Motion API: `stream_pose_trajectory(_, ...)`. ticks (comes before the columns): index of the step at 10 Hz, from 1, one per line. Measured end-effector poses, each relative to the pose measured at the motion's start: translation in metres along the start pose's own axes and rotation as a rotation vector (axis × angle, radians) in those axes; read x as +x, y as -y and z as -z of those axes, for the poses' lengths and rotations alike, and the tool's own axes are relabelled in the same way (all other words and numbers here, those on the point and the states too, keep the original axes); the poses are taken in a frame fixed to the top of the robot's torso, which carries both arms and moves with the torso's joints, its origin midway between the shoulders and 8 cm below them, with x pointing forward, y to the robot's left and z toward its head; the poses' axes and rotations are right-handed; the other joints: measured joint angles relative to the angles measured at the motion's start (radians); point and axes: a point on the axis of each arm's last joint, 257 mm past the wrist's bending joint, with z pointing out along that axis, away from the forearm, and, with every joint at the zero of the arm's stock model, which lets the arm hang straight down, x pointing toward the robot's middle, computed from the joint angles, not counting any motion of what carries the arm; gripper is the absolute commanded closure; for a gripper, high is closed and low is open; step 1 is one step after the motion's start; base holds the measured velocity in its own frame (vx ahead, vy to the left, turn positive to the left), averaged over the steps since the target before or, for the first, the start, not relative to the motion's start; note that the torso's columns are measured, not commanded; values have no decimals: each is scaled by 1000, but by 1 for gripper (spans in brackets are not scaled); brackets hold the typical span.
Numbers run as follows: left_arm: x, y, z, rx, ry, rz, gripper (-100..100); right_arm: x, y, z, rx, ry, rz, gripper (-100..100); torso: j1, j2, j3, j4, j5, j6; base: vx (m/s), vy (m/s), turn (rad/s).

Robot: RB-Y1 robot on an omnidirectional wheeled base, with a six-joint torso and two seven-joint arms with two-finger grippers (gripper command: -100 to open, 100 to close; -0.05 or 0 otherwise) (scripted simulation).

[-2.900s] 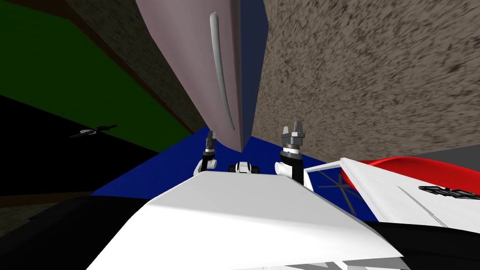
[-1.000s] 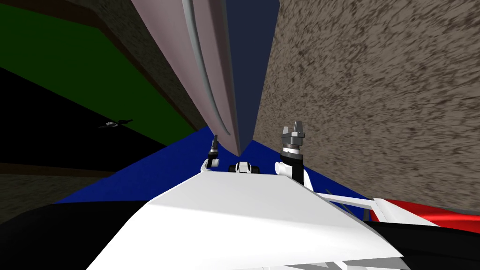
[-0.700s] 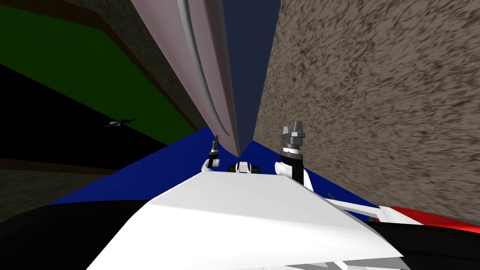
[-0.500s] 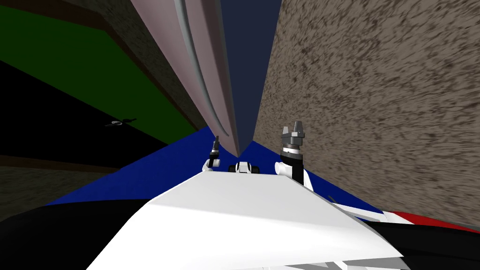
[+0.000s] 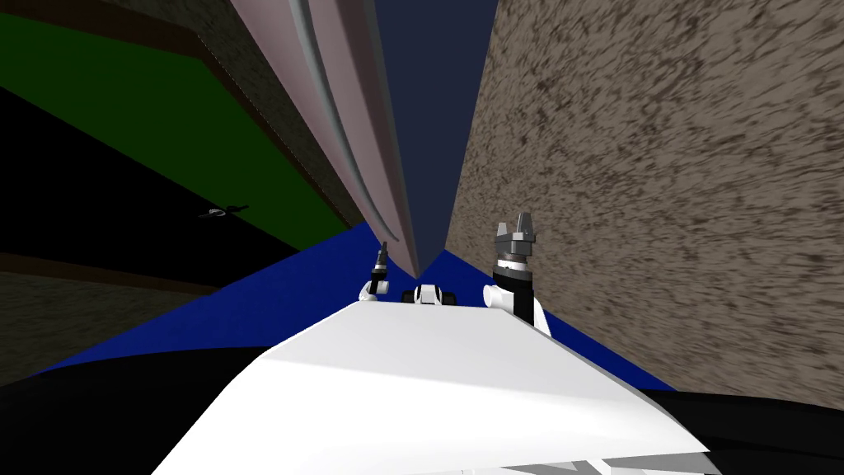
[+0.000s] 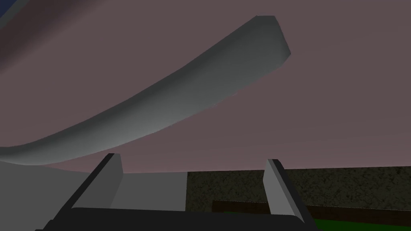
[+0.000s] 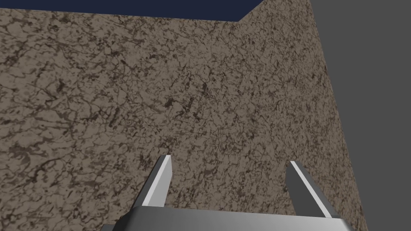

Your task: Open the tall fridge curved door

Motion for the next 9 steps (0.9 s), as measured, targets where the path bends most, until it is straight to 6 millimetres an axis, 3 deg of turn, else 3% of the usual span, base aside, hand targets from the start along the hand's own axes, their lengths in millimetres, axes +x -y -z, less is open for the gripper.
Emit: stream_pose_trajectory(9, 20, -36, 12, -78, -21, -10, -100, 0, 0, 0, 0, 0, 0, 0, 0, 0, 0, 0, 0, 0, 43, -66, 58)
